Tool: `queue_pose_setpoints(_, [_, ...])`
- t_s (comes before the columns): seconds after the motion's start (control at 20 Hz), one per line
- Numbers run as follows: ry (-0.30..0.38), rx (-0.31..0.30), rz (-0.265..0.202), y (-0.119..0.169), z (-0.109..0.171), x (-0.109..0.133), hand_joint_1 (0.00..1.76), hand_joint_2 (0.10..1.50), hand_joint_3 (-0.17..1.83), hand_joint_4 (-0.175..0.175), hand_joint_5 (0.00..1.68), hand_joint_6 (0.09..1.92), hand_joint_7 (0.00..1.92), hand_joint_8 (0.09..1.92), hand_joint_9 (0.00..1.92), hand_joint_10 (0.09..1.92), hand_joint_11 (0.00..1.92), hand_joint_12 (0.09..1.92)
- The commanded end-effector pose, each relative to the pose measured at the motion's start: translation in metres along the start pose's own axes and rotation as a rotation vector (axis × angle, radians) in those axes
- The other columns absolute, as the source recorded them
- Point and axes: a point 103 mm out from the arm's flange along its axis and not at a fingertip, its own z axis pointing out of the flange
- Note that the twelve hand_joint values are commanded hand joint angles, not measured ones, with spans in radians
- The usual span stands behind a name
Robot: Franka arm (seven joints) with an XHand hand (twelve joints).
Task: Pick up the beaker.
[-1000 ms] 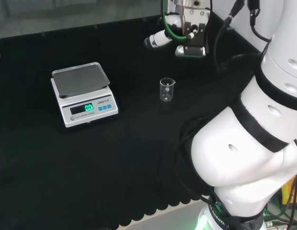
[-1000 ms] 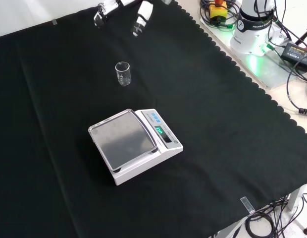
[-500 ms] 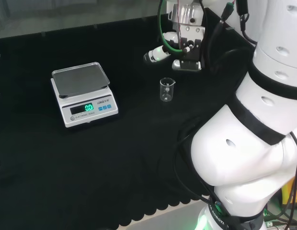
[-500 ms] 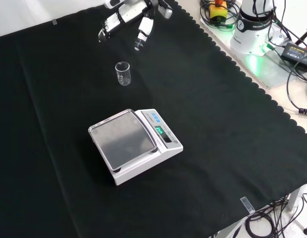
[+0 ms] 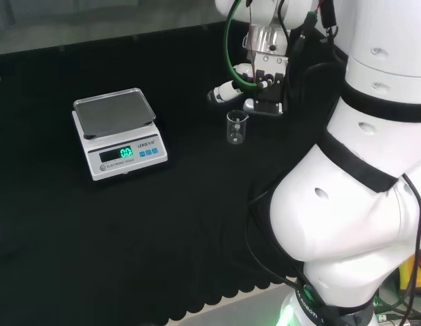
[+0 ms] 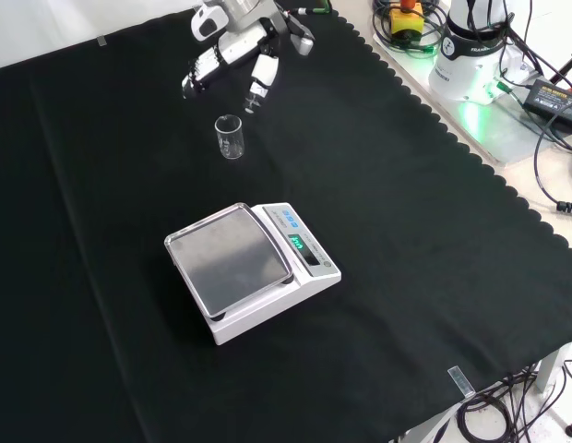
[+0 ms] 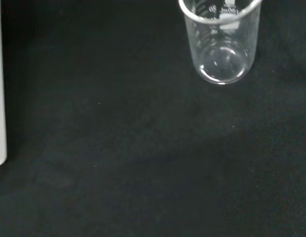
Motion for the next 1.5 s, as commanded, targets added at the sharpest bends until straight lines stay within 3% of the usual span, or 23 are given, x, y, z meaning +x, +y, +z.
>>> queue_pose_setpoints(0.05, [0.019, 0.013, 0.040, 0.020, 0.014, -0.010, 0.43, 0.99, -0.04, -0.072, 0.10, 0.09, 0.00, 0.45, 0.00, 0.18, 0.00, 1.11])
queue_pose_setpoints(0.7, [0.022, 0.093, 0.094, 0.039, 0.048, -0.023, 0.43, 0.97, -0.05, -0.075, 0.11, 0.09, 0.00, 0.48, 0.00, 0.24, 0.00, 1.11])
queue_pose_setpoints(0.95, [0.012, 0.093, 0.112, 0.041, 0.057, -0.027, 0.43, 0.97, -0.05, -0.075, 0.11, 0.09, 0.00, 0.49, 0.00, 0.27, 0.00, 1.12])
queue_pose_setpoints(1.05, [-0.005, 0.084, 0.119, 0.042, 0.058, -0.026, 0.46, 0.96, -0.05, -0.077, 0.11, 0.09, 0.00, 0.56, 0.00, 0.40, 0.00, 1.21])
queue_pose_setpoints(1.15, [-0.019, 0.062, 0.124, 0.042, 0.058, -0.024, 0.50, 0.95, -0.06, -0.080, 0.11, 0.09, 0.00, 0.67, 0.00, 0.67, 0.01, 1.38])
queue_pose_setpoints(1.3, [-0.041, 0.025, 0.132, 0.043, 0.056, -0.020, 0.56, 0.95, -0.07, -0.093, 0.14, 0.09, 0.06, 0.79, 0.12, 0.88, 0.18, 1.43])
queue_pose_setpoints(1.5, [-0.061, -0.016, 0.136, 0.045, 0.053, -0.013, 0.67, 0.96, -0.09, -0.116, 0.22, 0.09, 0.27, 0.85, 0.45, 0.84, 0.48, 1.31])
